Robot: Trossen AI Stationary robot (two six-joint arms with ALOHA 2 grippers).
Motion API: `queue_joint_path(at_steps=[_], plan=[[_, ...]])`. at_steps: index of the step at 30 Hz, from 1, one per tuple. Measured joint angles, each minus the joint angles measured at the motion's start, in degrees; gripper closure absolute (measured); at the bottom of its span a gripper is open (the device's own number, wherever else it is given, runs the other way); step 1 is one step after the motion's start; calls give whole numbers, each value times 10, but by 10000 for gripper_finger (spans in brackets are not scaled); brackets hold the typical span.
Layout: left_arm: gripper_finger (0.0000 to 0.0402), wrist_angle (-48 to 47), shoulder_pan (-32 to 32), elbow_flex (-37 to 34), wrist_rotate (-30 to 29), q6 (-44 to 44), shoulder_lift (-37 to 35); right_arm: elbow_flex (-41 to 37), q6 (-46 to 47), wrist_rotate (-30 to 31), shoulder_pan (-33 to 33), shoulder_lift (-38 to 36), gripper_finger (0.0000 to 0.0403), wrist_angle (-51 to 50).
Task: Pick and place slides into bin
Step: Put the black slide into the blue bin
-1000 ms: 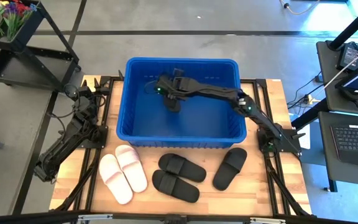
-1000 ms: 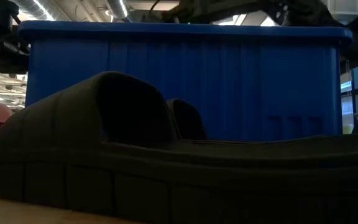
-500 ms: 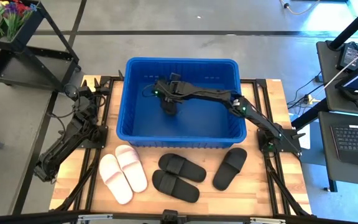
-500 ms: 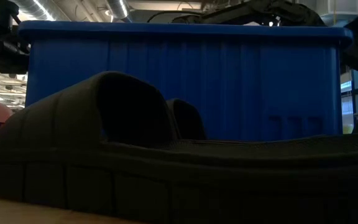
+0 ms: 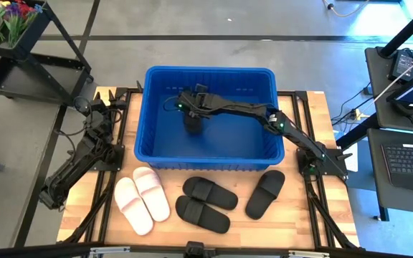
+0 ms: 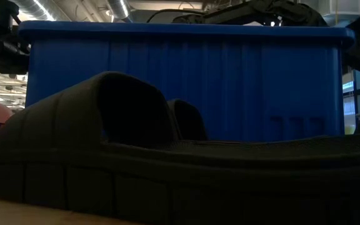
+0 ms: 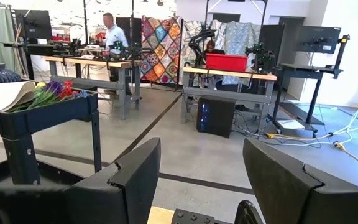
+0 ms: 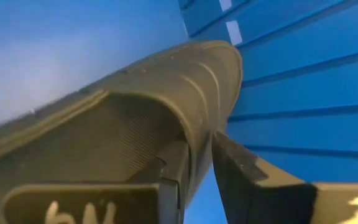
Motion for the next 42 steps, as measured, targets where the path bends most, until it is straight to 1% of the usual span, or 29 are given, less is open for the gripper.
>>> queue_joint_path(at_steps=[2,7,12,18,35,38,42], plan=[[178,0,0,0,0,0,0,0,0,-4,0,0,330,2],[178,0,0,0,0,0,0,0,0,-46,-1,0,329,6],[178,0,0,0,0,0,0,0,2,-63,-1,0,328,7],[178,0,0,0,0,0,0,0,36,-104,-7,0,328,4],[178,0,0,0,0,0,0,0,60,-116,-11,0,327,1],[178,0,0,0,0,0,0,0,65,-116,-11,0,312,1],[178,0,0,0,0,0,0,0,73,-116,-11,0,263,1]])
